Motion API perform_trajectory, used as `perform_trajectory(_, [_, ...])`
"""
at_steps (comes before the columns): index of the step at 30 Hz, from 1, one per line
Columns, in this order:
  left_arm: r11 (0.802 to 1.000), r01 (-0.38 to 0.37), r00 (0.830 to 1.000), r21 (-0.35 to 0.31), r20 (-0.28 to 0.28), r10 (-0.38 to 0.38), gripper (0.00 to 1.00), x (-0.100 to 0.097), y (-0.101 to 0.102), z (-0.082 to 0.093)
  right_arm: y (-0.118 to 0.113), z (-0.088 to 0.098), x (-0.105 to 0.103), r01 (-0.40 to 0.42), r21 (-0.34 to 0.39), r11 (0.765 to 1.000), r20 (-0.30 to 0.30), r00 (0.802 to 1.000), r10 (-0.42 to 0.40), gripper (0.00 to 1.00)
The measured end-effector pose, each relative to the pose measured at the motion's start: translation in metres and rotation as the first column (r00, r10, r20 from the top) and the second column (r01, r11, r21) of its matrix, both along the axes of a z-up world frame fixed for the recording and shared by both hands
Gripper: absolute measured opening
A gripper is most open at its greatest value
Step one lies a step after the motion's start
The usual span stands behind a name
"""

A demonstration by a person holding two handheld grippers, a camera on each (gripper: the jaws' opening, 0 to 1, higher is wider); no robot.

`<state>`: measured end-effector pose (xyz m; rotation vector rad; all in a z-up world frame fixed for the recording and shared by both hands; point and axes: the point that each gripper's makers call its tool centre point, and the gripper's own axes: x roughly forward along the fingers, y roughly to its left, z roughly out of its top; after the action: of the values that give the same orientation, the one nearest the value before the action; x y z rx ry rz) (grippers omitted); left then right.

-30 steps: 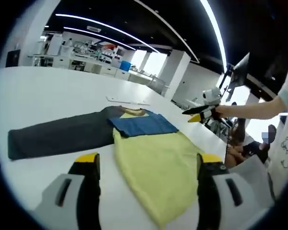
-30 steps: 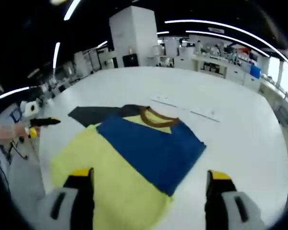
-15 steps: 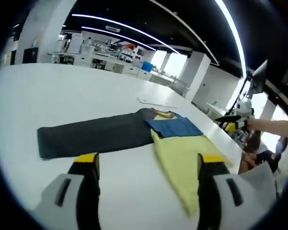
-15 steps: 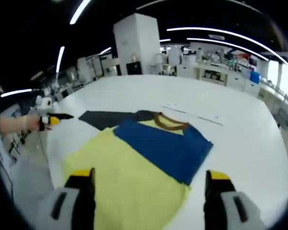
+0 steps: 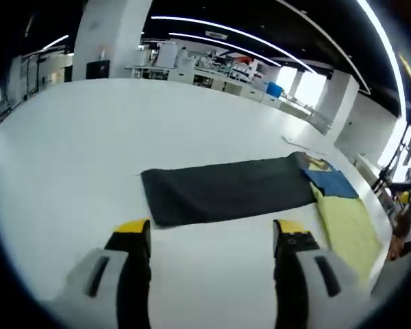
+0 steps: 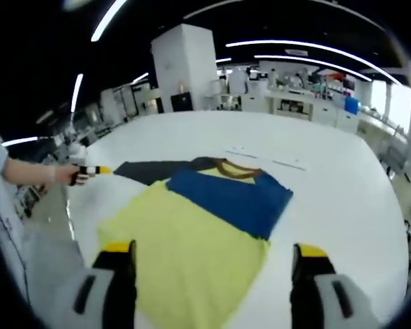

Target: Fold the garment on the visible template until the final outline fits inside the template.

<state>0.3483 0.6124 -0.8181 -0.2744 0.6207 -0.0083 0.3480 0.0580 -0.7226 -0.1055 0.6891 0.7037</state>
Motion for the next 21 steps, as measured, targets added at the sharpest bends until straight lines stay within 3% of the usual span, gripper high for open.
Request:
perform_trajectory(2, [1.000, -0.023, 0.999, -0.002, 0.022, 0.023, 0.59, 0.002, 0.000, 0.002, -0.004, 0.000, -0.005, 0.008, 0.000, 1.000, -0.001, 1.000, -0.008, 0.95])
perform_trajectory(6, [0.998, -0.059, 0.998, -0.014, -0.015, 0.059, 0.56, 0.001, 0.003, -0.009, -0.010, 0.000, -0.013, 0.031, 0.007, 0.999, -0.002, 1.000, -0.031, 0.95])
perform_trajectory(17, [0.988, -0.152, 0.988, -0.031, 0.030, 0.153, 0.38, 0.009, 0.016, -0.012, -0.027, 0.003, -0.036, 0.089, 0.040, 0.995, -0.005, 0.996, -0.089, 0.91])
perform_trajectory(19, [0.983, -0.180, 0.983, -0.025, 0.040, 0.181, 0.31, 0.009, 0.020, -0.015, -0.029, 0.002, -0.042, 0.104, 0.045, 0.994, -0.004, 0.995, -0.104, 0.90])
perform_trajectory(21, [0.969, -0.239, 0.969, -0.060, 0.052, 0.242, 0.24, 0.012, 0.027, -0.019, -0.032, 0.001, -0.049, 0.117, 0.054, 0.992, -0.004, 0.993, -0.116, 0.89])
